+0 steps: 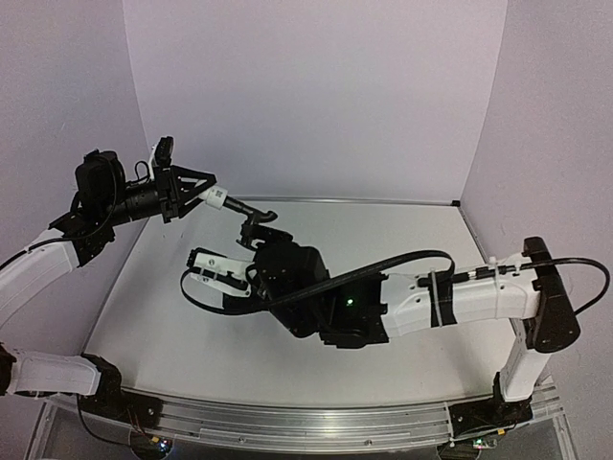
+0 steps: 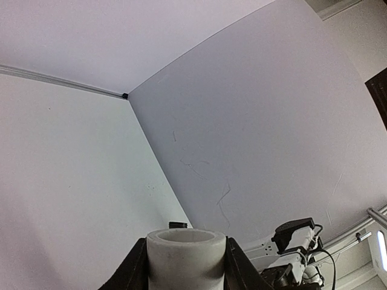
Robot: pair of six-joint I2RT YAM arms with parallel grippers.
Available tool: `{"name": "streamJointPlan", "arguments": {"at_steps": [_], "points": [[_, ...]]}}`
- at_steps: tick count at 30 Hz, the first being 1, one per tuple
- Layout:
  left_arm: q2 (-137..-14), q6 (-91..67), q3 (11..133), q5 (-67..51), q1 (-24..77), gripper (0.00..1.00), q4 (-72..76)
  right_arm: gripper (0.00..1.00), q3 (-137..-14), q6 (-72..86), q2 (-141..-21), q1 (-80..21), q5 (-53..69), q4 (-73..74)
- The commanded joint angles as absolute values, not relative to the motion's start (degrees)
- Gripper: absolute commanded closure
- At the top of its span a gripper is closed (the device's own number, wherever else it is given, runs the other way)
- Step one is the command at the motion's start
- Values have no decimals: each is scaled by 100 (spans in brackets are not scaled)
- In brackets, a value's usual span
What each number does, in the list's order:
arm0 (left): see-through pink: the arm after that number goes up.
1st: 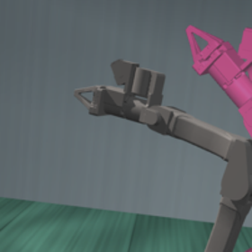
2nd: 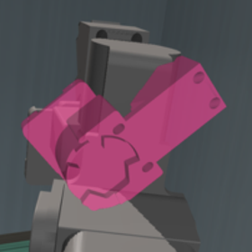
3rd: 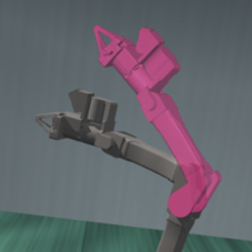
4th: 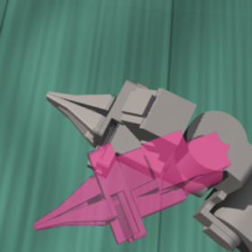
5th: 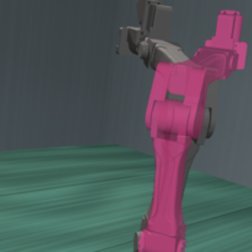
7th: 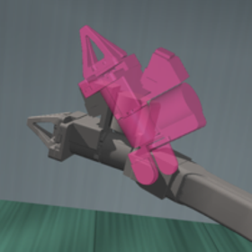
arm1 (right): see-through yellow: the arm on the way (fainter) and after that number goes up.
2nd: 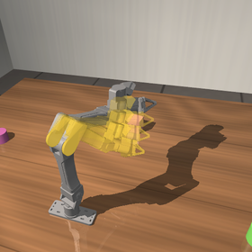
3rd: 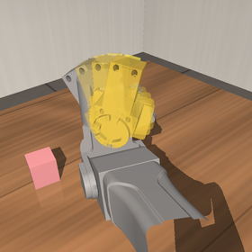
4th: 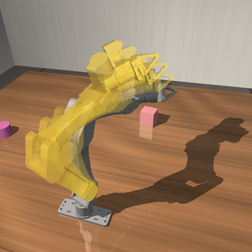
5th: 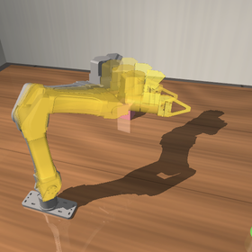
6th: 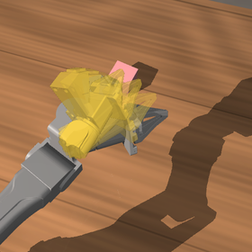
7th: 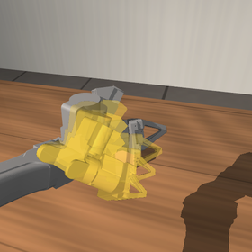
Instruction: Install the water faucets
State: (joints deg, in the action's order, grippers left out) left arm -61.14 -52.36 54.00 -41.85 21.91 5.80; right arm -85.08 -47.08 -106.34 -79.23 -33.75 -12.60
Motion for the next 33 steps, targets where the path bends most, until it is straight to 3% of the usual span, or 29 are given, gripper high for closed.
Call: {"name": "streamJointPlan", "arguments": {"at_steps": [1, 4, 12, 15, 22, 28, 33], "points": [[-6064, -5214, 5722, -4201, 2197, 100, 941, 2, -8727, -6152, -11038, -7928, -4814, -3155], [-6051, -5204, 5713, -4201, 2197, 100, 932, 2, -8732, -6731, -11247, -7928, -5006, -3918], [-6008, -5198, 5679, -4221, 2197, 100, 942, 6, -9001, -7254, -11607, -7825, -4985, -4257], [-5980, -5191, 5674, -4227, 2200, 100, 933, 21, -9056, -7256, -11641, -7723, -4962, -4267], [-5967, -5160, 5681, -4254, 2197, 100, 922, 42, -9074, -7001, -11541, -7628, -4801, -3973], [-6003, -5160, 5696, -4296, 2197, 100, 953, 79, -9518, -5214, -11193, -7531, -4098, -1599], [-6040, -5181, 5706, -4350, 2198, 100, 968, 91, -10039, -3811, -10913, -7392, -2860, 82]]}}
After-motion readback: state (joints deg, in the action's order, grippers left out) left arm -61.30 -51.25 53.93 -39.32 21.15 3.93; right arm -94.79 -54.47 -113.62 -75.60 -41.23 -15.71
